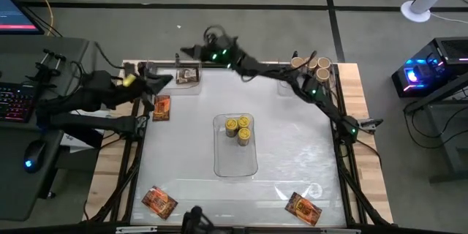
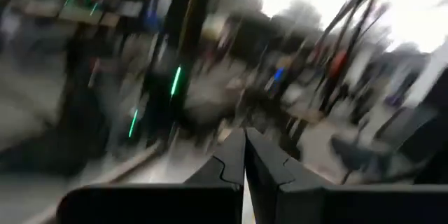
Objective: Sort spices by type
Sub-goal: Put the top left brown seasoning bag into the left transparent bin
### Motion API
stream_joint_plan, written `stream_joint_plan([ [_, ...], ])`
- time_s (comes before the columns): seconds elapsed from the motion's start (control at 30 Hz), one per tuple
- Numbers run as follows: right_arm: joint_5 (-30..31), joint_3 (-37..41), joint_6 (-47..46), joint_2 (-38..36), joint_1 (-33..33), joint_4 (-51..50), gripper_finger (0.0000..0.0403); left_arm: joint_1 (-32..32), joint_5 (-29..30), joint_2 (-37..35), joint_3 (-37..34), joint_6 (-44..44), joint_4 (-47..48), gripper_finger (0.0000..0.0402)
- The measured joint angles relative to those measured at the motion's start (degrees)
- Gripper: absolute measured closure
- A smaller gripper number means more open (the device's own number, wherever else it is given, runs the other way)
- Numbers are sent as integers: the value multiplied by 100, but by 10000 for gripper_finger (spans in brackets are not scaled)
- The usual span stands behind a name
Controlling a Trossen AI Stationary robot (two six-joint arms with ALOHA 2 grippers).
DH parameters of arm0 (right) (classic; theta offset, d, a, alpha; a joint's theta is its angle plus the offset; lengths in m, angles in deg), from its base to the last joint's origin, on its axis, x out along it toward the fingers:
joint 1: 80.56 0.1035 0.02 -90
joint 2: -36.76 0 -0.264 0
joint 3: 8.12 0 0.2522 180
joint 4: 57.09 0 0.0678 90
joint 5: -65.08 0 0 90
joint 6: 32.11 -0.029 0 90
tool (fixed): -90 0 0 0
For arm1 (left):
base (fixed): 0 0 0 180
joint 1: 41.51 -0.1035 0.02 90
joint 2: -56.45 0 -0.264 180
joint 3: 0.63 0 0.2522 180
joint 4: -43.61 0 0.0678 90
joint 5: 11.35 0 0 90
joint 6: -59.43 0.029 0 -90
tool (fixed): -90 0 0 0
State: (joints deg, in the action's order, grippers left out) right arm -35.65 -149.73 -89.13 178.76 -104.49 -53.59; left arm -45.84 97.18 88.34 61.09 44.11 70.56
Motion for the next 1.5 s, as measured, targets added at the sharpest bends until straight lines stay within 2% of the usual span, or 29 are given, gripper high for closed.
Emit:
stream_joint_plan([
  [0.1,-187,0,398,-345,-253,-229,100,67,242,280,2,-332,917,402],
  [0.17,-304,-4,674,-597,-422,-547,100,136,163,617,88,-648,1512,401],
  [0.27,-408,-4,1212,-1023,-665,-1283,100,205,109,1369,577,-1225,2754,402],
  [0.37,-426,0,1946,-1554,-881,-2121,100,208,420,2184,1077,-1976,4267,402],
  [0.5,-347,-2,2804,-2297,-1078,-3376,100,132,757,2914,1110,-2746,5390,395],
  [0.6,-122,-2,3280,-2835,-1142,-4397,100,-13,722,3220,637,-3226,5460,371],
  [0.73,315,-2,3822,-3494,-1178,-5596,100,-350,370,3375,63,-3746,5259,313],
  [0.8,508,-4,4060,-3759,-1180,-6067,100,-545,402,3398,-107,-3975,5262,280],
  [0.93,763,-4,4343,-4058,-1156,-6799,100,-1040,640,3372,-415,-4442,5210,217],
  [1.1,931,-4,4525,-4227,-1156,-7395,100,-1670,405,3381,-768,-4745,4819,156],
  [1.23,964,-2,4552,-4234,-1159,-7570,100,-2030,400,3389,-1030,-4952,4245,133],
  [1.5,947,-2,4544,-4234,-1156,-7577,100,-2338,536,3393,-1713,-5505,3581,131],
])
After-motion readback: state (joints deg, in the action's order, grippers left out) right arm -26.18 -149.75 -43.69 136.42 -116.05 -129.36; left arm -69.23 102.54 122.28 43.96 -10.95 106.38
